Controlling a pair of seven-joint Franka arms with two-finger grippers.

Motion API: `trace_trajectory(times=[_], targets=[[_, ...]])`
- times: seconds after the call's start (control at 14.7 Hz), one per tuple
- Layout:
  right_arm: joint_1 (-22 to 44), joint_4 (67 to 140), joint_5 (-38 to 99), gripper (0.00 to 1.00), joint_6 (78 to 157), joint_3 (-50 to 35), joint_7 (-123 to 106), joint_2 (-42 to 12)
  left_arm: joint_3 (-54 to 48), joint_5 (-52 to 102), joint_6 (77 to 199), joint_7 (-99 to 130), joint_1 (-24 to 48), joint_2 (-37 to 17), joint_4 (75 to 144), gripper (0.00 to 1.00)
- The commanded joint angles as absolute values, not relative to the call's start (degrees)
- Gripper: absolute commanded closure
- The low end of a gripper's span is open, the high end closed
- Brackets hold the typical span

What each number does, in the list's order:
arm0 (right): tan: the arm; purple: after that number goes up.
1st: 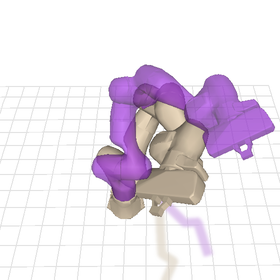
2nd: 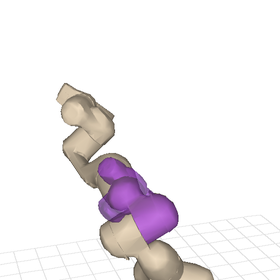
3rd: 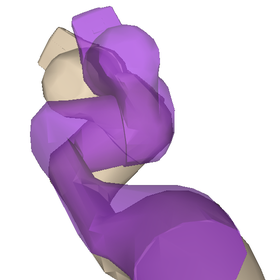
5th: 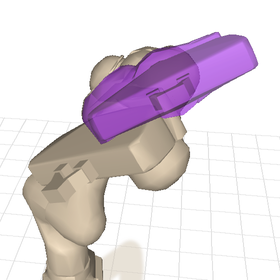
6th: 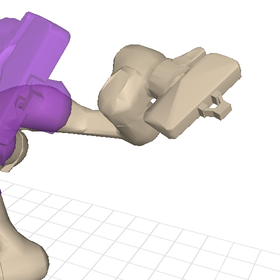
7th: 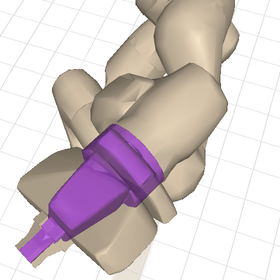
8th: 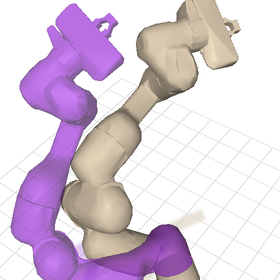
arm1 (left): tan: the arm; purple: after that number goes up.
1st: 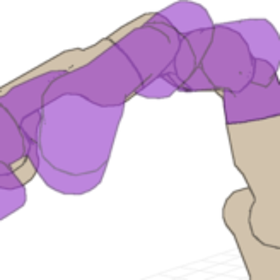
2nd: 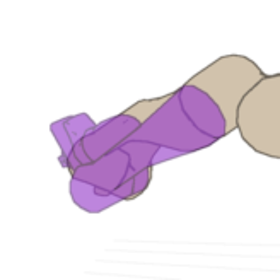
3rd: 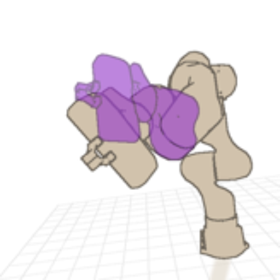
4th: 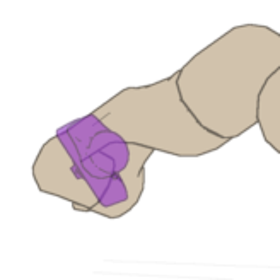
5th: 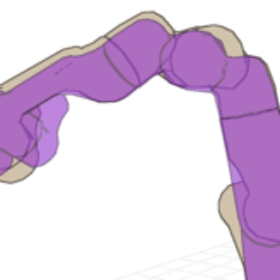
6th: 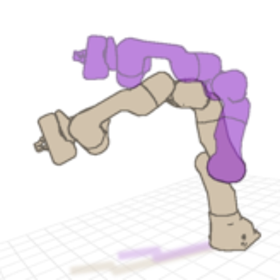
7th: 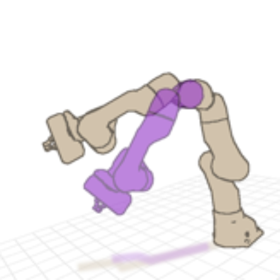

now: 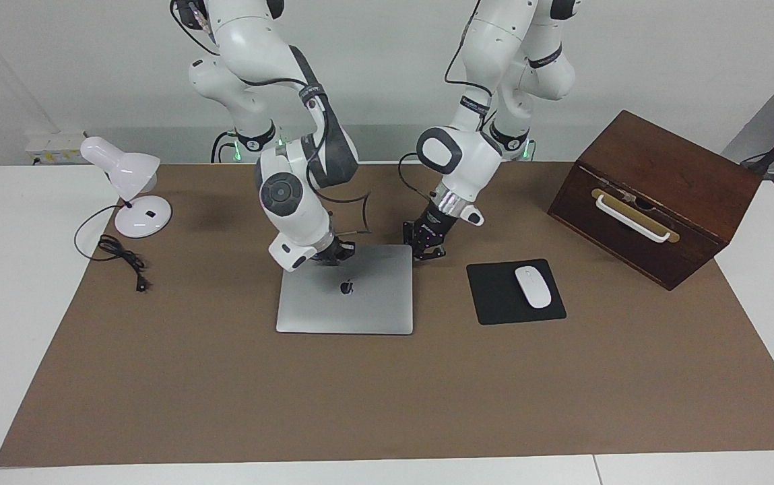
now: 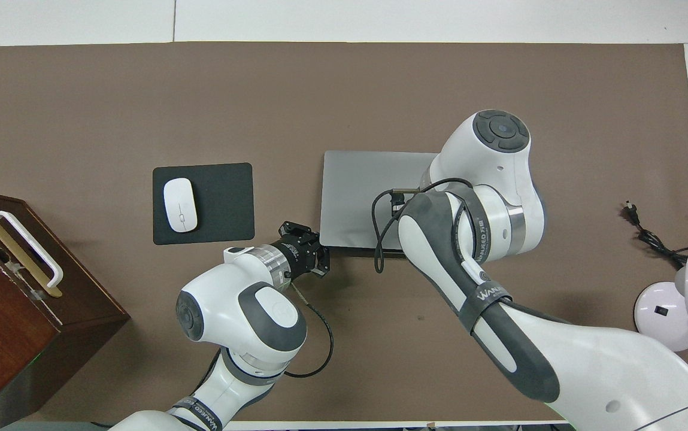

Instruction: Close laptop with both arms

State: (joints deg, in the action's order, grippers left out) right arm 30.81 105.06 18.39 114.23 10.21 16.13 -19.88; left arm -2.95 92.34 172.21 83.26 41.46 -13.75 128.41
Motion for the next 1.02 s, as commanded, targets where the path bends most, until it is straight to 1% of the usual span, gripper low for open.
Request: trace_trajectory(times=[0.0, 0.95], targets=[[31.2, 107.8, 19.5, 1.00, 116.2, 10.0, 16.4, -18.5, -2.7, 93.6, 172.1, 82.1, 42.3, -14.2, 131.9, 1.00], [31.2, 105.3, 19.5, 1.00, 113.0, 10.0, 17.1, -18.5, -2.6, 93.7, 172.1, 82.2, 42.2, -14.2, 131.8, 1.00]])
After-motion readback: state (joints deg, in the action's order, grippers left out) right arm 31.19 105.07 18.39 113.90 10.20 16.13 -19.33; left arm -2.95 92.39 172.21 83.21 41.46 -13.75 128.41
